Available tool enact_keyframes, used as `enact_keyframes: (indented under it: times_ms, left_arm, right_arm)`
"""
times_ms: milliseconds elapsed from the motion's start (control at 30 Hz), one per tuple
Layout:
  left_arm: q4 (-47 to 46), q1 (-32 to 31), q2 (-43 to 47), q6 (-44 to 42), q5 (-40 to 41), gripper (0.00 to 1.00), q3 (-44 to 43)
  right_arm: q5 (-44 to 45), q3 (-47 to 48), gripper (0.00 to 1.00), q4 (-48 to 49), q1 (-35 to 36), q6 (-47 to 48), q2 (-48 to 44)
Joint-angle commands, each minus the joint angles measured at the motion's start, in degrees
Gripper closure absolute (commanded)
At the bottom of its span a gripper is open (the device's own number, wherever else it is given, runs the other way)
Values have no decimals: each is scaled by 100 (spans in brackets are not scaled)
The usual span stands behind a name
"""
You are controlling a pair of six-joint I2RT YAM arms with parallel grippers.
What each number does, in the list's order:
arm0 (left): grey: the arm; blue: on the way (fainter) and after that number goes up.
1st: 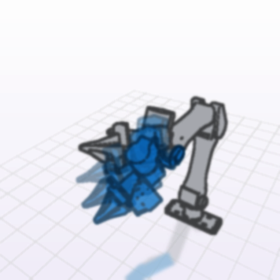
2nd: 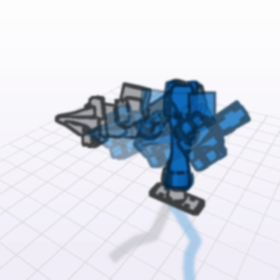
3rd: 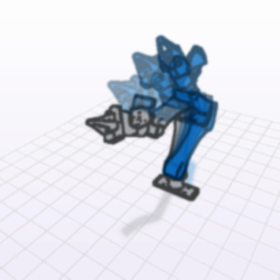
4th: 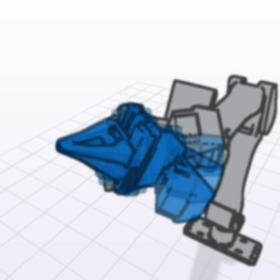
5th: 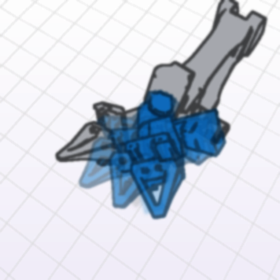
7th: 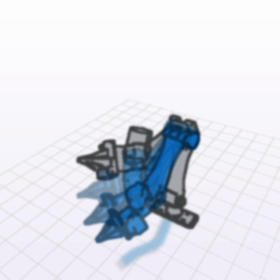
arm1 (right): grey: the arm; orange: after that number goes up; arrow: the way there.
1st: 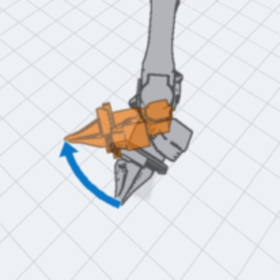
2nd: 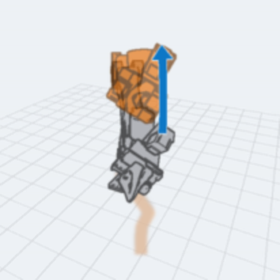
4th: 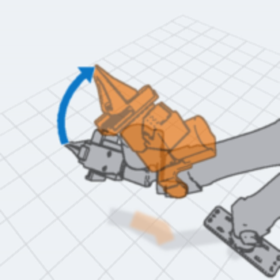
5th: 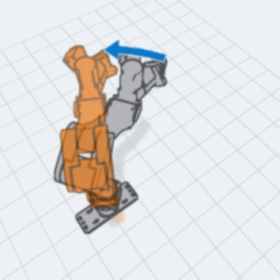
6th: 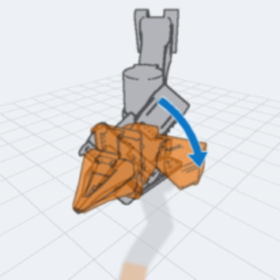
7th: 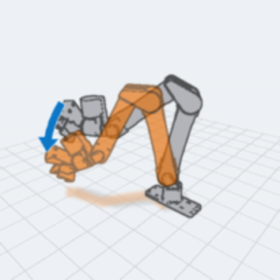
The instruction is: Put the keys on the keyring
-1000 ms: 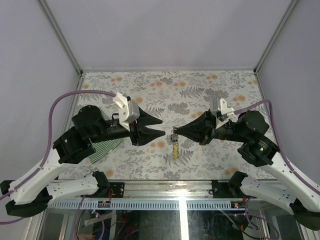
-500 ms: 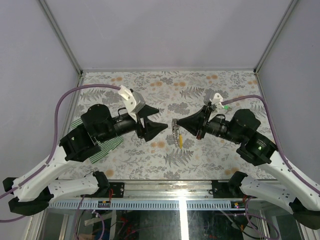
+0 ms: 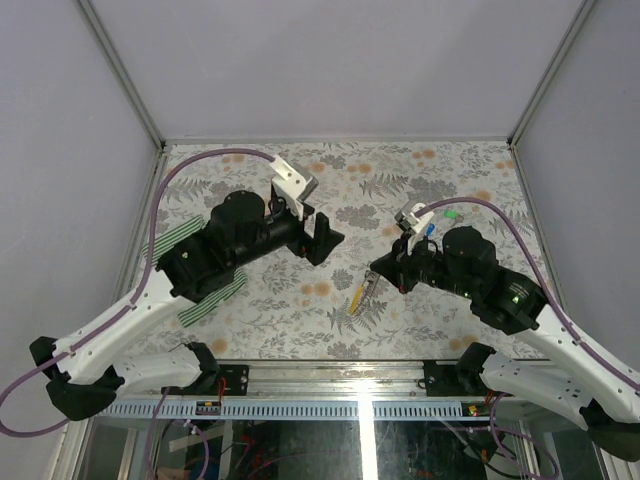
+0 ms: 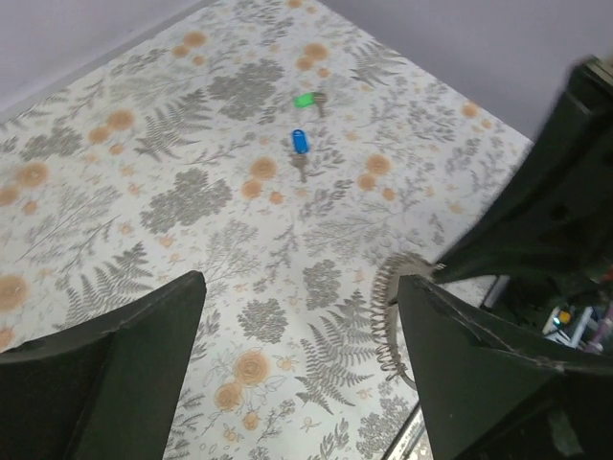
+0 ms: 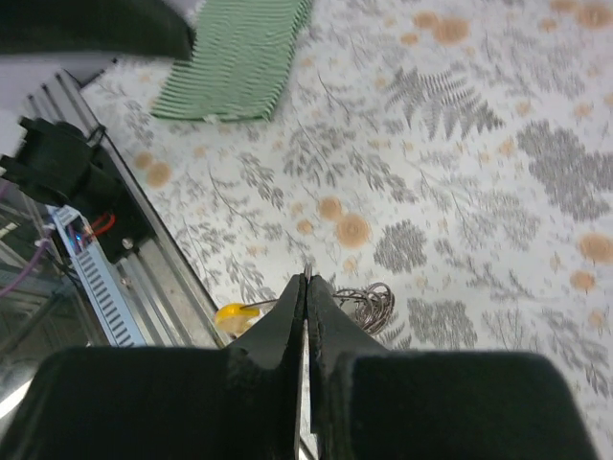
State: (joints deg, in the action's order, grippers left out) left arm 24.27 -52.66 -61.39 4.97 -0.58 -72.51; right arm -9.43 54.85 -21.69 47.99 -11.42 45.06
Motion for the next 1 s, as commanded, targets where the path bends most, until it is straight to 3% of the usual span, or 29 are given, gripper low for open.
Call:
enact_keyframes:
  times_ms: [0,233,300,467,967]
  left_arm:
    - [-127,568,-60,342,-39,14,117]
    - [-160,1263,-161,634,-77,7,447]
    - [-204,1307,-117,664,-23,0,581]
    - [-236,1364,24,690,66,0,827]
    - [27,1451,382,645,416,0,1221]
  right_arm:
    - [466,-13,100,-598,-13,-204,57]
    - [685,-201,100,-1368,-14,-447,220]
    - [712,-240,100,-1482,-9,-454,447]
    - [715,-142,100,-1586,-9,-364,1310]
    - [1023,1122,98,-82,-77,152,4596]
